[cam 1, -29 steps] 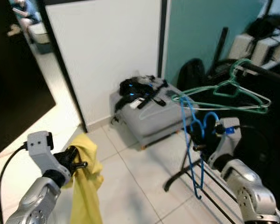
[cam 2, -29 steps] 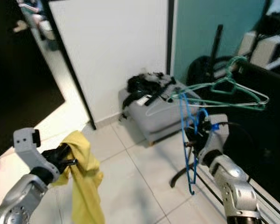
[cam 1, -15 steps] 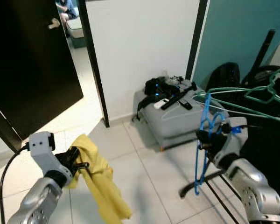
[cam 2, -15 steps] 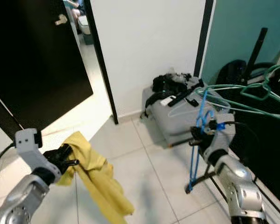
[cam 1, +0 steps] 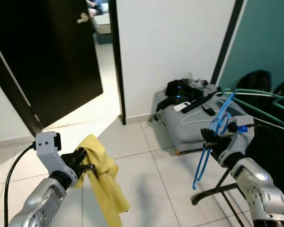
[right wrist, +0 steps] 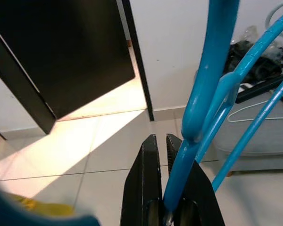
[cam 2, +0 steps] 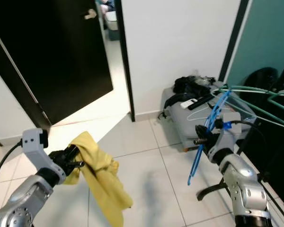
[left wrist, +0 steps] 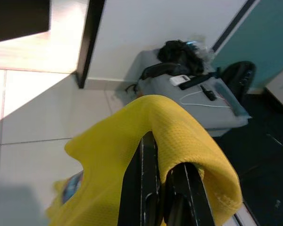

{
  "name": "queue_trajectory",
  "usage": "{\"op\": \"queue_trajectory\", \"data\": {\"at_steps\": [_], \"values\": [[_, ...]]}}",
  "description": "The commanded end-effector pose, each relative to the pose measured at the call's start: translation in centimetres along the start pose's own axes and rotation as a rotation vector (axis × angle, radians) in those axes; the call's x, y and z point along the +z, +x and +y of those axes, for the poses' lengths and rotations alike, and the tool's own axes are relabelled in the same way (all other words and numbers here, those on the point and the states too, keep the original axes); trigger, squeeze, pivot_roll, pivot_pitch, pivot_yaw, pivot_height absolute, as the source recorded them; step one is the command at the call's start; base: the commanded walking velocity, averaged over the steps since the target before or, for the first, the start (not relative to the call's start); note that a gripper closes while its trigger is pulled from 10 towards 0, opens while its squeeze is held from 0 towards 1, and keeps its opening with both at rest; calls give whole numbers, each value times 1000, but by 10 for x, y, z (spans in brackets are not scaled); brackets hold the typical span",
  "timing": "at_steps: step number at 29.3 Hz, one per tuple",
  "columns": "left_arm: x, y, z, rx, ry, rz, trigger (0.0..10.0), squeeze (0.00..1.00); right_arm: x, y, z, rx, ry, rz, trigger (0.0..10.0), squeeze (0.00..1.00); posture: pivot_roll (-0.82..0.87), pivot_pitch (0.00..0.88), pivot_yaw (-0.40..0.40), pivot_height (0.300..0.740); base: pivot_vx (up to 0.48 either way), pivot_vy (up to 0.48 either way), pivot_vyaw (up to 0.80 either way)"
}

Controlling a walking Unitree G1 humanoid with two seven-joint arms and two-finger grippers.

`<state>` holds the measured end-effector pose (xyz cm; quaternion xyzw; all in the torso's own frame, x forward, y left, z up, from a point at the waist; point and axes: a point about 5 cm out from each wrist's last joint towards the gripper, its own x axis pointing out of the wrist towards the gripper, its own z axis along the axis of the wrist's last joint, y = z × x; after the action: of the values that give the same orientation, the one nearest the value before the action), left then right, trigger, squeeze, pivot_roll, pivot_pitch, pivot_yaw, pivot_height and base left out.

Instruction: Hang hanger

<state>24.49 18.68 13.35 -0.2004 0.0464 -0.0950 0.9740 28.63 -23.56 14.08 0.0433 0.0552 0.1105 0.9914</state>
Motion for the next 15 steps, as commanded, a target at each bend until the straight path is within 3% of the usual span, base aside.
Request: {"op": "queue_trajectory", "data": {"at_steps": [1,15], "values": [[4,-3,3,7,14,-10,10000,0,-8,7,16,89,21,37,10000,0,-69,24,16,740,0,0,775],[4,-2,3,19,81,5,10000,0,-10,10,19,102,25,39,10000,0,-59,13,18,740,0,0,774]]}}
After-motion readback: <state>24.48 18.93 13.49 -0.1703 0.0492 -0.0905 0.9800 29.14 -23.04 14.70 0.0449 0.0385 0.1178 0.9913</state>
